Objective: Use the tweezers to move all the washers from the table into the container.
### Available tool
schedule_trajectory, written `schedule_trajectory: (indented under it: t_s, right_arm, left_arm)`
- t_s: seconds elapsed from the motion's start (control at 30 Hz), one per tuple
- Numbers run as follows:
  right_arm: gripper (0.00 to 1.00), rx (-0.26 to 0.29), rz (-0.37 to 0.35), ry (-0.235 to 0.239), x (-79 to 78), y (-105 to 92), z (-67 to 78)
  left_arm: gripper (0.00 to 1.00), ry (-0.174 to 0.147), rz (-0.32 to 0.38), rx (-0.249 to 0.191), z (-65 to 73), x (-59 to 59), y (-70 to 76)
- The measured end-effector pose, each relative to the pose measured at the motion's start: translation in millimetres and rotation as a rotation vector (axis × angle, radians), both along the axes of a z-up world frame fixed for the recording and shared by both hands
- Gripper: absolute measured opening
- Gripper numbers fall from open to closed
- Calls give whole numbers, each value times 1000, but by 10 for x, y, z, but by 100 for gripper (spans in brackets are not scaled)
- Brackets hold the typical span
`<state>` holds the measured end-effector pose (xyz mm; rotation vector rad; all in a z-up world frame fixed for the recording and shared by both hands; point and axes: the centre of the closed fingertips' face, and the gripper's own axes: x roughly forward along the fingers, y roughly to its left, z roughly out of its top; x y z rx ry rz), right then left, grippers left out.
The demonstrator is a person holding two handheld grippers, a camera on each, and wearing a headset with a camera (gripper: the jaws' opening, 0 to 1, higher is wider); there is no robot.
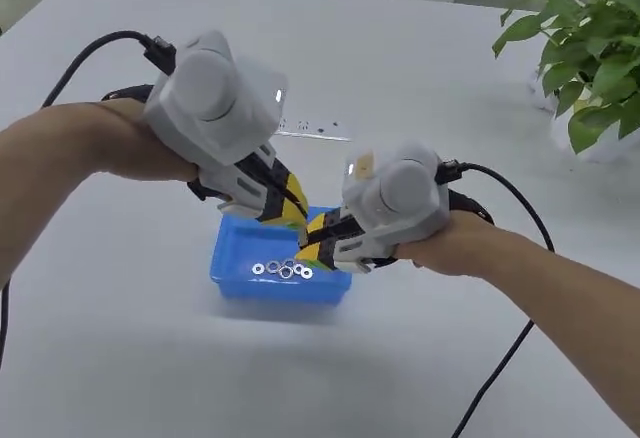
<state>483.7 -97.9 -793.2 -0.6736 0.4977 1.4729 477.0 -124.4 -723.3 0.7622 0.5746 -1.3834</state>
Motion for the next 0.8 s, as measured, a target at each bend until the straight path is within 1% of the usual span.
schedule_trajectory:
  t_s: [0.23, 0.47, 0.63, 0.7, 0.8]
  right_arm:
    - [11, -7, 8, -7, -144, -19, 42]
    - [11, -17, 13, -11, -237, -49, 50]
    - [11, -26, 17, -6, -293, -82, 21]
    - [11, -28, 16, -1, -312, -90, 11]
    - [11, -36, 19, 3, -379, -110, -26]
  left_arm:
    - [5, -6, -8, 17, 14, -145, 54]
    - [5, -8, -5, 24, -14, -246, 103]
    - [5, -4, -4, 32, -73, -303, 137]
    - [5, 1, -3, 31, -97, -331, 146]
    - [5, 10, -2, 32, -154, -382, 158]
